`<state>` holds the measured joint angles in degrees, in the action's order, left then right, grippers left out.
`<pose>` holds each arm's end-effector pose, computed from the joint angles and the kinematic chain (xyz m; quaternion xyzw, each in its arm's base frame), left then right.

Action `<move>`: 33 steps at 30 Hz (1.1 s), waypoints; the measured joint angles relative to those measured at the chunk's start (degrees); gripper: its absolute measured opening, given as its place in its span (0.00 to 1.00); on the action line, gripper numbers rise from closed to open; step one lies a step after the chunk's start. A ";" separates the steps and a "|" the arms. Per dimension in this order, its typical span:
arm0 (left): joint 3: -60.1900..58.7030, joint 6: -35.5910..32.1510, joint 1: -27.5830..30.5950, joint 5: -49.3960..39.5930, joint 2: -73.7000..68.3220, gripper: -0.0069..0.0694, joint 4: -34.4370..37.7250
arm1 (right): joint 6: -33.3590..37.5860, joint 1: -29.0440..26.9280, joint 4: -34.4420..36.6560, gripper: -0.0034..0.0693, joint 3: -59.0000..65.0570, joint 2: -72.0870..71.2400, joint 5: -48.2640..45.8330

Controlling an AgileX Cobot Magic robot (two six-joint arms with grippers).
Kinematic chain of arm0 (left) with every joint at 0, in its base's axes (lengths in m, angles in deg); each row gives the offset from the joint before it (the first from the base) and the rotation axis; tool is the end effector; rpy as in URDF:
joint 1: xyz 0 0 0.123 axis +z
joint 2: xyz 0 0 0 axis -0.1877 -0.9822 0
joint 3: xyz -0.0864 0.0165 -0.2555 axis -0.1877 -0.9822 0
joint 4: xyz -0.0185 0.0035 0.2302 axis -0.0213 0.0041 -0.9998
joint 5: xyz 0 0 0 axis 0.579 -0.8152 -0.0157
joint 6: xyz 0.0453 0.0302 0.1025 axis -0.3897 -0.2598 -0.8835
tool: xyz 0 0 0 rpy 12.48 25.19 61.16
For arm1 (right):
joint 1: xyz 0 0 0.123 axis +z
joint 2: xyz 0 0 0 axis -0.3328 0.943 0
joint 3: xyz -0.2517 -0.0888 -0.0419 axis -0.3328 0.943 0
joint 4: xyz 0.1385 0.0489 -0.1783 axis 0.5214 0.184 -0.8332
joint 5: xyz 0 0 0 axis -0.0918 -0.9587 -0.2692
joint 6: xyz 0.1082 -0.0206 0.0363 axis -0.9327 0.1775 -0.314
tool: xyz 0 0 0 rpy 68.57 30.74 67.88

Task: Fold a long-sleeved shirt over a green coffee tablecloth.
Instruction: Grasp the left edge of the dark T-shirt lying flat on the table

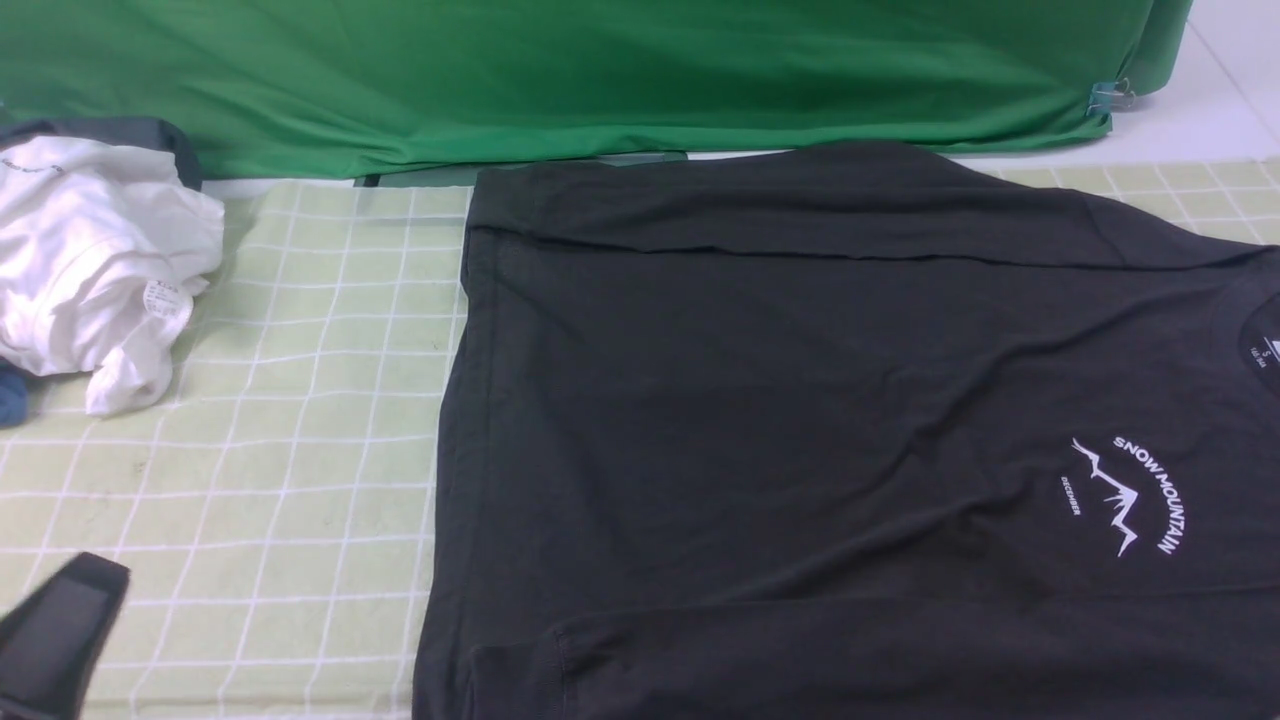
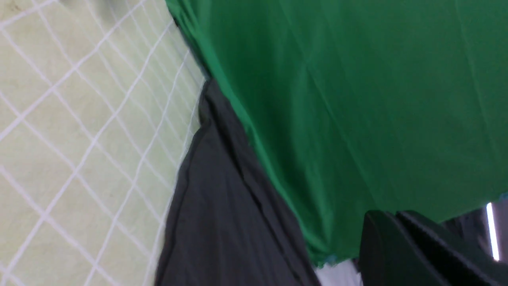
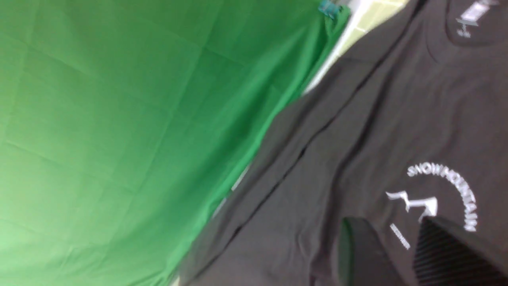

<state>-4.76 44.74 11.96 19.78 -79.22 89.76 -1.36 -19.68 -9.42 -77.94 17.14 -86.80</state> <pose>0.0753 -0.0087 0.2034 -0.3630 0.6104 -0.3998 0.5794 0.0756 0.0051 0.1966 0.3605 0.6297 0.3667 0.5822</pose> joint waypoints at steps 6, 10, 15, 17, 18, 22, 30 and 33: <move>13.05 -2.64 0.00 -1.38 -1.67 0.11 -6.41 | 17.30 4.01 0.06 0.05 -9.45 0.59 2.01; 26.95 -4.14 0.00 -11.59 -12.06 0.11 -15.35 | 29.65 6.64 -0.12 0.04 -22.68 7.42 -1.82; 41.55 -13.60 0.00 -32.28 -30.67 0.11 -20.06 | 40.12 8.55 -4.38 0.04 -41.28 21.56 -22.90; 45.02 -19.75 0.00 -39.74 -39.00 0.11 -19.24 | 43.44 8.74 -6.86 0.04 -48.59 28.74 -36.29; 46.16 -25.69 0.00 -45.43 -47.52 0.11 -16.87 | 46.44 8.77 -8.66 0.04 -52.61 34.55 -46.84; 42.87 -32.81 -1.73 -48.32 -59.56 0.11 -10.21 | 49.03 8.77 -10.00 0.04 -53.57 42.75 -58.16; 37.18 -29.07 -19.17 -37.64 -73.41 0.12 -13.38 | 51.49 8.77 -10.06 0.05 -48.93 47.07 -58.95; 37.85 -25.42 -23.92 -33.22 -77.37 0.15 -18.41 | 51.66 8.77 -10.06 0.06 -48.47 47.19 -58.33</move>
<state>33.09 19.32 -11.96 -13.45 -156.59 71.35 50.30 -10.91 -19.49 -126.41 64.33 -145.13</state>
